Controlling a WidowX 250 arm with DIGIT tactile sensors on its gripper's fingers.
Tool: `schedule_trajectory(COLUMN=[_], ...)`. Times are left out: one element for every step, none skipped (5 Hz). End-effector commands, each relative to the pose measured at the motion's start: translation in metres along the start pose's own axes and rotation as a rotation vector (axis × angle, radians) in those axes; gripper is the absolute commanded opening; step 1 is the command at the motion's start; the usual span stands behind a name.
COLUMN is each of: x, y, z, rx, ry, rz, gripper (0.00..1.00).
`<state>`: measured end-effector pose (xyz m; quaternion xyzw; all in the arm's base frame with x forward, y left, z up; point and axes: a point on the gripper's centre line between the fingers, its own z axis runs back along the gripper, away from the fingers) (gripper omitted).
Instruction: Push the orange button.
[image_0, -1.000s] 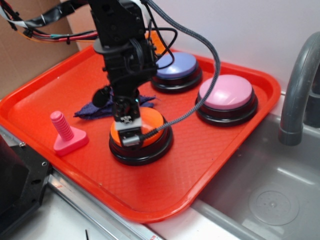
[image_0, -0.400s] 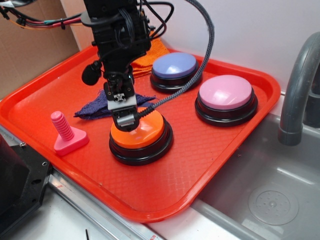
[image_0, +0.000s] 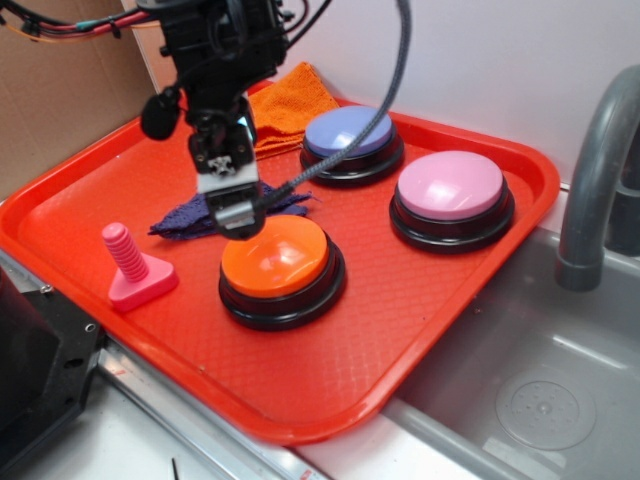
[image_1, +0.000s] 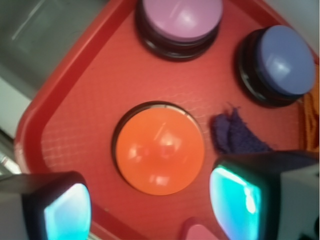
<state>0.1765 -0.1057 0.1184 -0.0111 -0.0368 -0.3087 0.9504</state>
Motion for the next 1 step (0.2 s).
schedule_trajectory(x=[-0.0003], y=[-0.0049], z=[0.0336], rx=[0.033], ry=[-0.085], rz=[0.031], gripper=[1.00])
